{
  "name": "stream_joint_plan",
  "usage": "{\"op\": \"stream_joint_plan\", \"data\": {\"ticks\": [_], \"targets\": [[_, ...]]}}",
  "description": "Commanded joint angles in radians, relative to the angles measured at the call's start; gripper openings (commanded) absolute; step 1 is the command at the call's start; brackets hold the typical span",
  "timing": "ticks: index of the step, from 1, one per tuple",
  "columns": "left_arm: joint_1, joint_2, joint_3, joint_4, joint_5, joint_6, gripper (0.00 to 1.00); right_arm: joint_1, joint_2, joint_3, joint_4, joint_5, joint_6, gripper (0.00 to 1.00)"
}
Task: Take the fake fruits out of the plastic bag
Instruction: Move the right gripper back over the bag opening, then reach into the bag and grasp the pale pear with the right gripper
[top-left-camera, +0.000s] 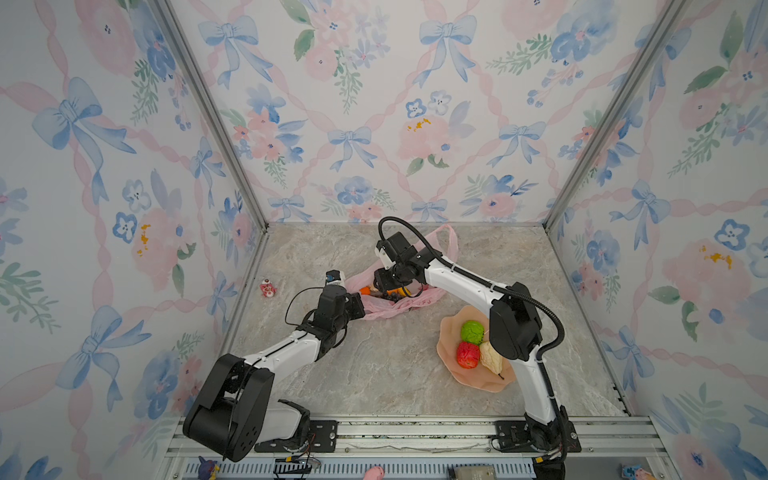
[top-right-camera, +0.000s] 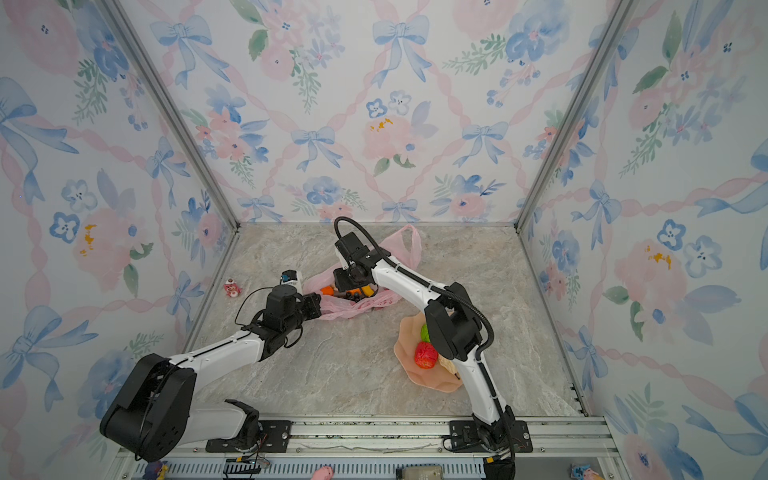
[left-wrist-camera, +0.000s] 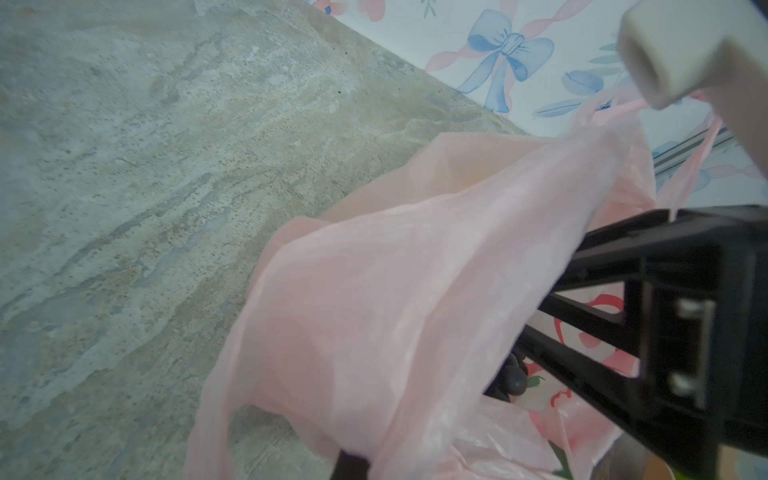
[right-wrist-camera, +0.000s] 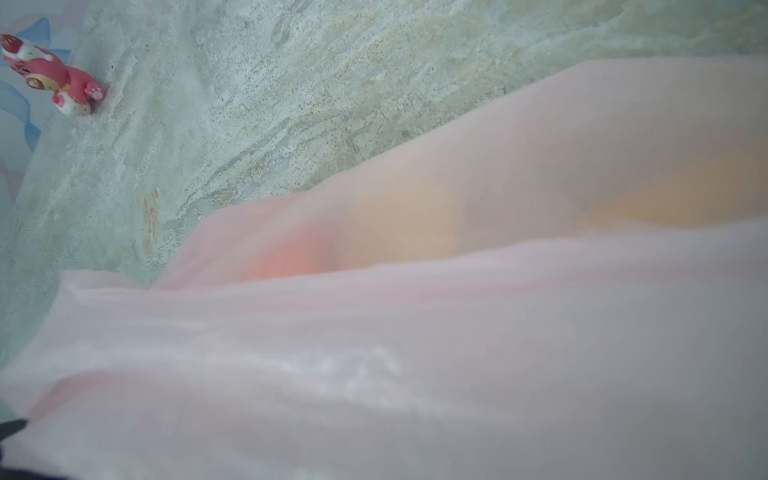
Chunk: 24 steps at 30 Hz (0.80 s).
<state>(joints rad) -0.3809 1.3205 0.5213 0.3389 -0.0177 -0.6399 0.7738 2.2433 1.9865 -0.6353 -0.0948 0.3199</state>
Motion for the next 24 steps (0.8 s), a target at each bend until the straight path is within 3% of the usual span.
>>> {"op": "stream_joint_plan", "data": {"ticks": [1,24], "targets": [[0.005,-0.019,-0.015,-0.017,0.015,-0.009,0.0,0.018,0.052,0.082,-0.057,0.05,-0.06,0.52],[-0.007,0.037,-0.061,-0.032,0.084,0.027,0.0,0.021,0.297,0.371,-0.112,0.132,-0.105,0.65]]}}
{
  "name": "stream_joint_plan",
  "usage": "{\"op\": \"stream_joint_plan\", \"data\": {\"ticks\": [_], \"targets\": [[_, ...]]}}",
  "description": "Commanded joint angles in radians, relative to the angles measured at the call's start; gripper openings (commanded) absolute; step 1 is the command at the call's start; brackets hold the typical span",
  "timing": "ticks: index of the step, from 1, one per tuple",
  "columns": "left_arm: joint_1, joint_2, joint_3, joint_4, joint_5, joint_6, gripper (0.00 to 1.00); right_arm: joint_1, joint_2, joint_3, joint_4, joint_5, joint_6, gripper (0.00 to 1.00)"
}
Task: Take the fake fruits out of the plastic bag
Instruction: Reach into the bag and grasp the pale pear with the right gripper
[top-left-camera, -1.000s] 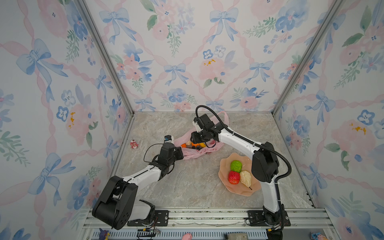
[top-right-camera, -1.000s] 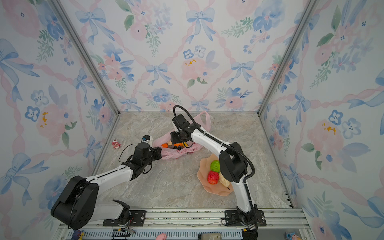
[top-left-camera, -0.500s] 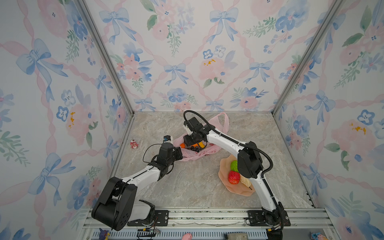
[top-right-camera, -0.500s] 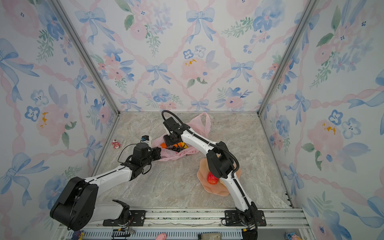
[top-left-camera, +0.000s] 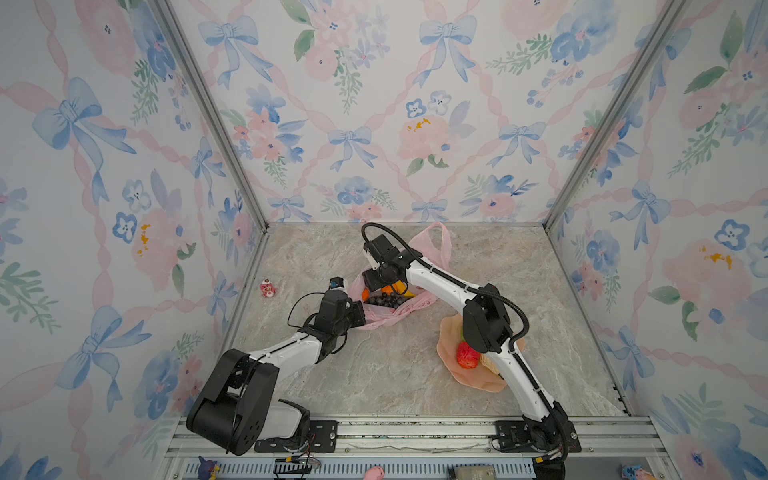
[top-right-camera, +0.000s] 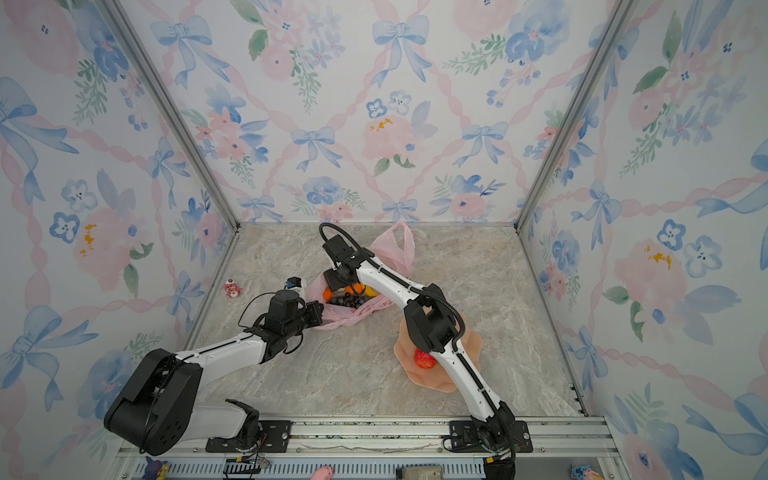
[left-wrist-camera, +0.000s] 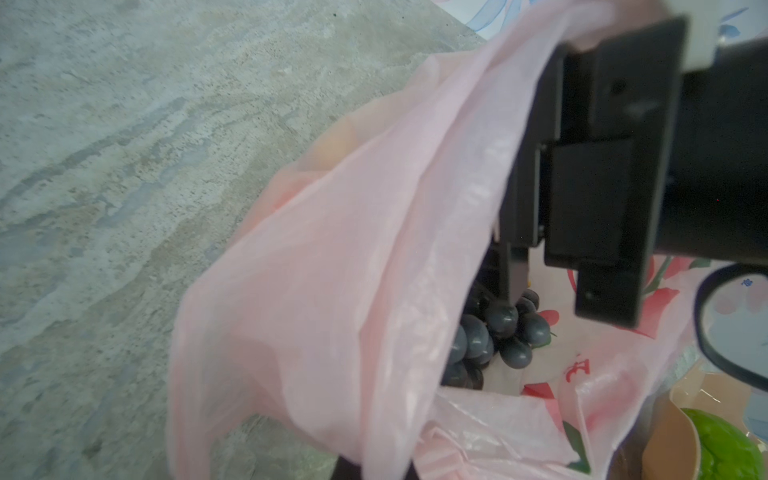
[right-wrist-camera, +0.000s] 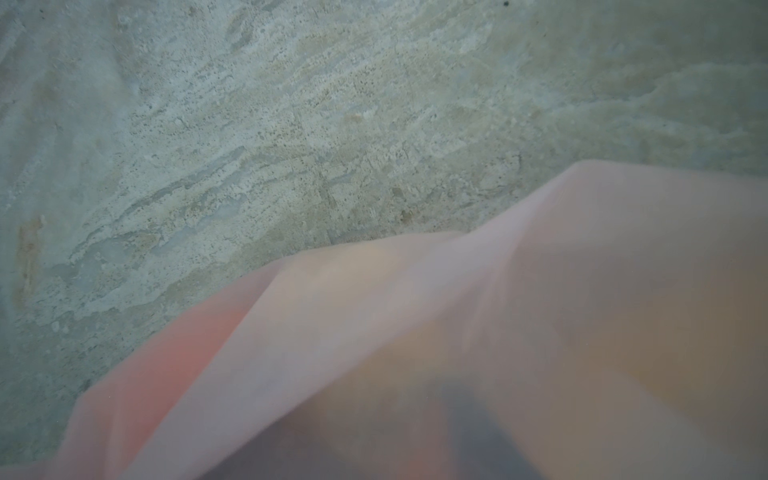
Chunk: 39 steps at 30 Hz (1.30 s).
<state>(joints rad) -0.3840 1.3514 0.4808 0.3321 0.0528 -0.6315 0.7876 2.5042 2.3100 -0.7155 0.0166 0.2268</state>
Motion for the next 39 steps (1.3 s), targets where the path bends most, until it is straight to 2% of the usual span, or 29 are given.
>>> {"op": "stream_joint_plan", "data": {"ticks": [1,8,13,18,26,31,39], "targets": [[-0.006,0.006,-0.021,-0.026,0.012,0.017,0.0,0.007,0.043,0.057,-0.035,0.022,-0.012,0.66],[-0.007,0.001,-0.011,-0.028,0.013,0.016,0.0,0.007,0.074,0.075,-0.039,0.01,-0.009,0.79],[-0.007,0.006,-0.001,-0.032,0.017,0.017,0.0,0.0,0.097,0.094,-0.03,-0.021,0.015,0.81],[-0.006,0.008,0.004,-0.043,0.019,0.019,0.0,-0.004,0.12,0.13,-0.025,-0.053,0.021,0.76],[-0.006,0.012,0.017,-0.062,0.009,0.027,0.0,-0.01,0.076,0.143,-0.045,-0.072,0.023,0.56],[-0.004,0.023,0.029,-0.063,0.001,0.033,0.0,-0.018,0.012,0.119,-0.063,-0.108,0.035,0.55],[0.004,0.054,0.056,-0.059,-0.018,0.031,0.0,-0.042,-0.15,-0.037,-0.075,-0.156,0.048,0.55]]}}
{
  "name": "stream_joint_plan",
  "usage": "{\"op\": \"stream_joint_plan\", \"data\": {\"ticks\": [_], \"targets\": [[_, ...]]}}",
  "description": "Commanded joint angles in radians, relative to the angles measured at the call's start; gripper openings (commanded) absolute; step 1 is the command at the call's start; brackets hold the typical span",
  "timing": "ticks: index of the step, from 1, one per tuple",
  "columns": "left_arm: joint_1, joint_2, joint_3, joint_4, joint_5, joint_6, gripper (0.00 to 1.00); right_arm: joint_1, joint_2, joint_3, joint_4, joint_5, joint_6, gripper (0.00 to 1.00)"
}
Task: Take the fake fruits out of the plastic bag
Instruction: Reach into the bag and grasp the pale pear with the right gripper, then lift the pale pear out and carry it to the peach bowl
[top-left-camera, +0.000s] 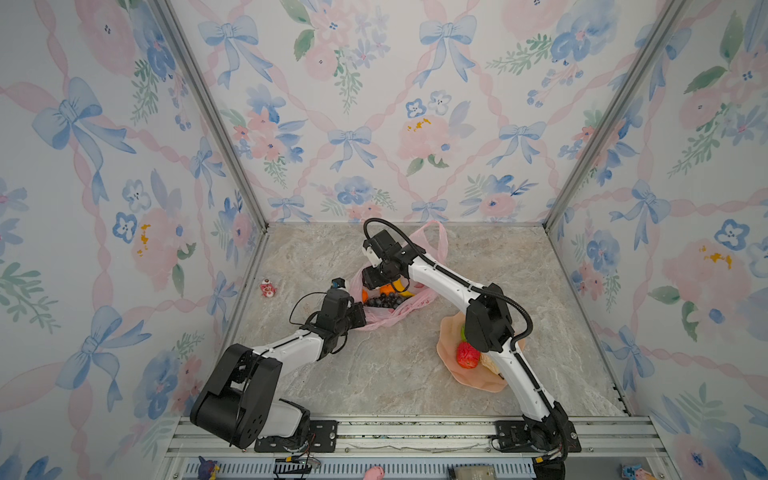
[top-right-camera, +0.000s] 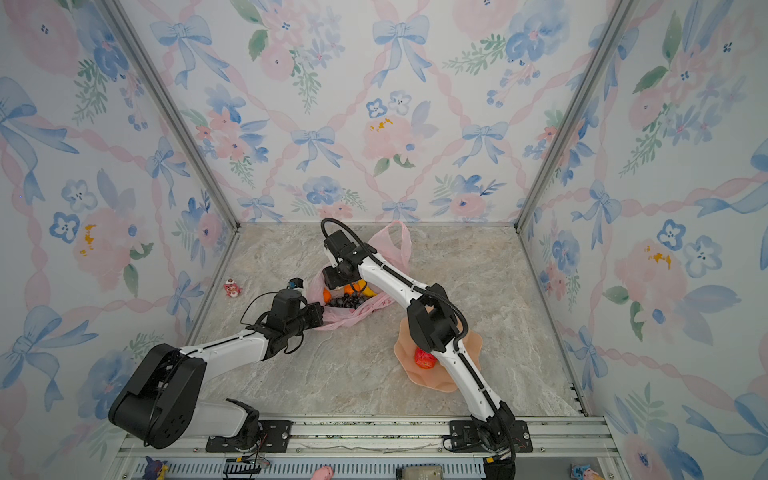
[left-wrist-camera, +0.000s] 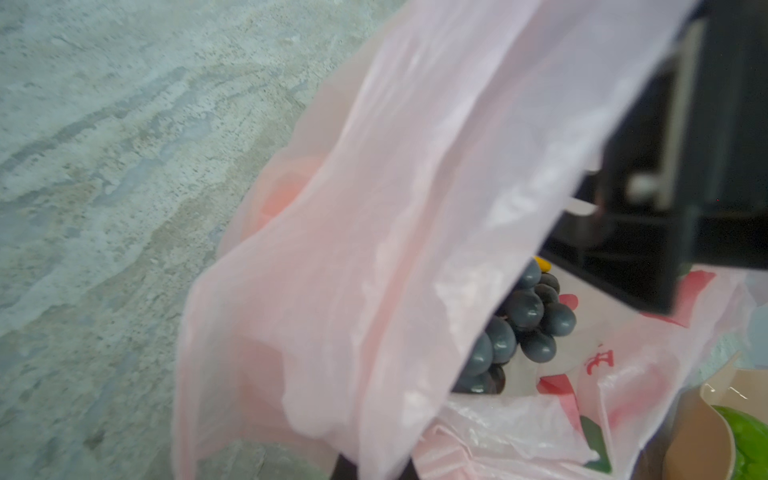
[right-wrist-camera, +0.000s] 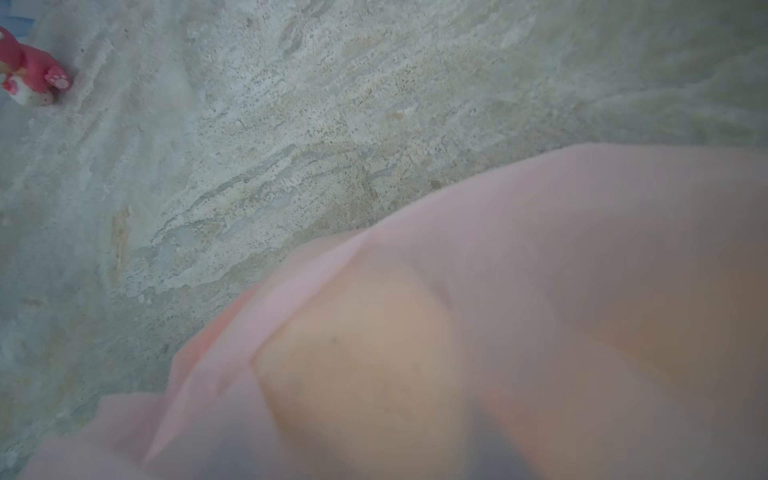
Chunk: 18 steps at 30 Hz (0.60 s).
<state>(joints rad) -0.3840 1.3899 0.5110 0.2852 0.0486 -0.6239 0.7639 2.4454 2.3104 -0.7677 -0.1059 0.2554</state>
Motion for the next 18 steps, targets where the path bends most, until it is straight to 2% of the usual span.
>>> {"op": "stream_joint_plan", "data": {"ticks": [1,7,13,18], "targets": [[0.003,0.017,0.029,-0.01,-0.015,0.024,0.0,-0.022,-0.109,-0.055,-0.033,-0.038,0.023,0.55],[0.009,0.036,0.053,-0.007,-0.023,0.032,0.0,-0.026,-0.216,-0.146,-0.12,-0.048,0.013,0.54],[0.01,0.047,0.047,0.018,-0.043,0.045,0.0,-0.037,-0.395,-0.364,-0.151,-0.048,-0.001,0.53],[0.007,0.043,0.029,0.048,-0.056,0.06,0.0,-0.038,-0.569,-0.562,-0.199,-0.002,-0.004,0.52]]}}
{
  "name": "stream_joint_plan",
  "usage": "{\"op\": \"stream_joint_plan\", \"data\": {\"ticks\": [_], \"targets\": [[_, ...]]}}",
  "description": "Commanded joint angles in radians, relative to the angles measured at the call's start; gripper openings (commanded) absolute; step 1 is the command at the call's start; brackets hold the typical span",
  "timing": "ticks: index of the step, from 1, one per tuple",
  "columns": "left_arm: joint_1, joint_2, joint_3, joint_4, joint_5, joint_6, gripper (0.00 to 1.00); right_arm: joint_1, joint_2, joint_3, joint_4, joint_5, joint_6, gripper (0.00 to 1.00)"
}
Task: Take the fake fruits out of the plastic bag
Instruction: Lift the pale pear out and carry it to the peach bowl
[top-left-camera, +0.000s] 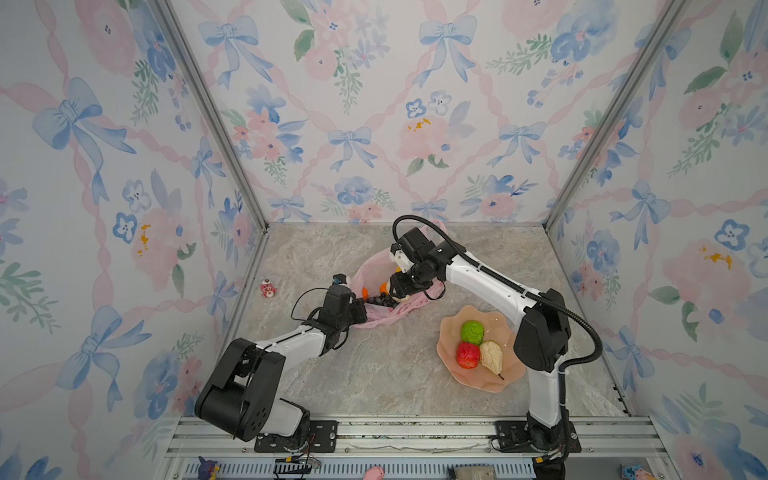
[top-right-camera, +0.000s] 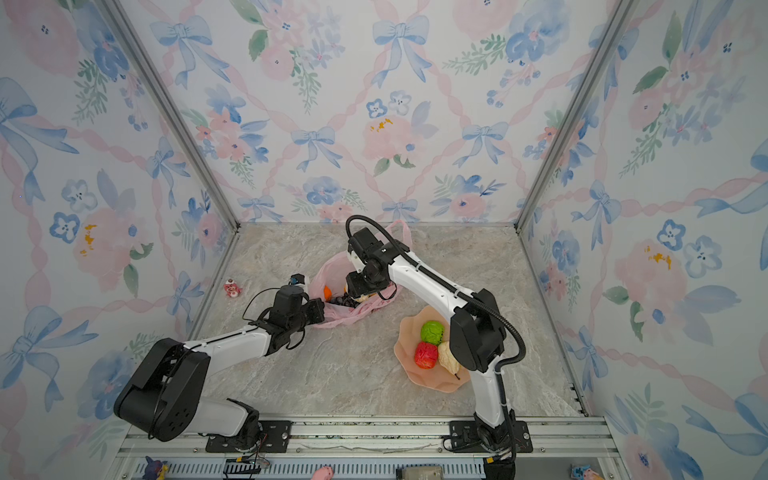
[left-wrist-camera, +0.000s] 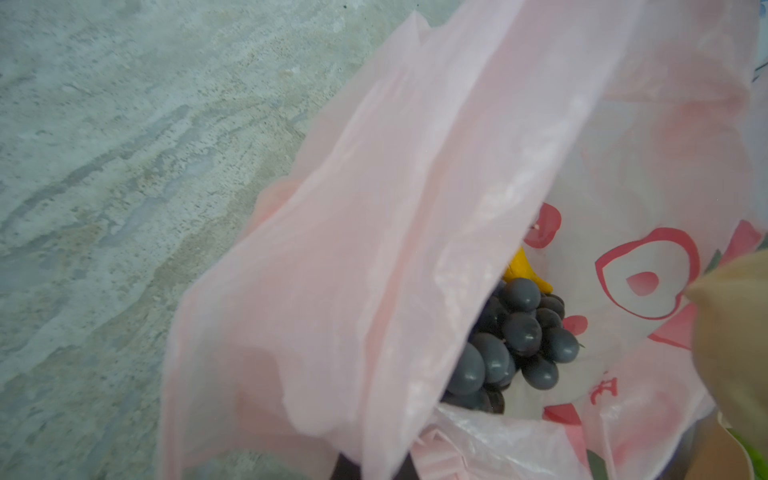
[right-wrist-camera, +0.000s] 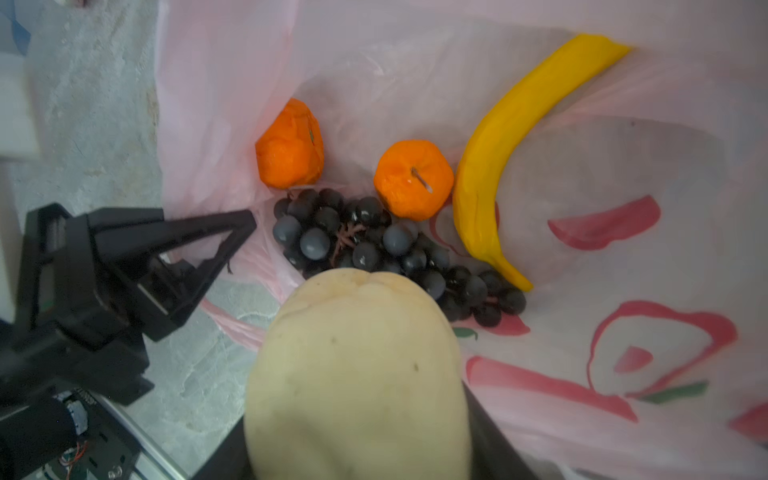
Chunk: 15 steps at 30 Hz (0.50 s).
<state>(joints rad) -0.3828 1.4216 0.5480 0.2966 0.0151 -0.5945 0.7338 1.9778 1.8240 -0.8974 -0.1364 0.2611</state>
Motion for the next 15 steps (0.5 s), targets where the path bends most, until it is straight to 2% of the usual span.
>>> {"op": "stream_joint_plan", "data": {"ticks": [1,6,15], "targets": [[0.006,0.012,-0.014,0.043,-0.024,0.032,0.0,-0.01,-0.14,-0.12,-0.084,0.038,-0.004,0.51],[0.004,0.025,-0.016,0.062,-0.013,0.044,0.0,-0.018,-0.315,-0.304,-0.177,0.061,0.028,0.5],[-0.014,0.037,0.004,0.061,-0.006,0.041,0.0,-0.045,-0.554,-0.495,-0.387,0.063,0.066,0.49]]}}
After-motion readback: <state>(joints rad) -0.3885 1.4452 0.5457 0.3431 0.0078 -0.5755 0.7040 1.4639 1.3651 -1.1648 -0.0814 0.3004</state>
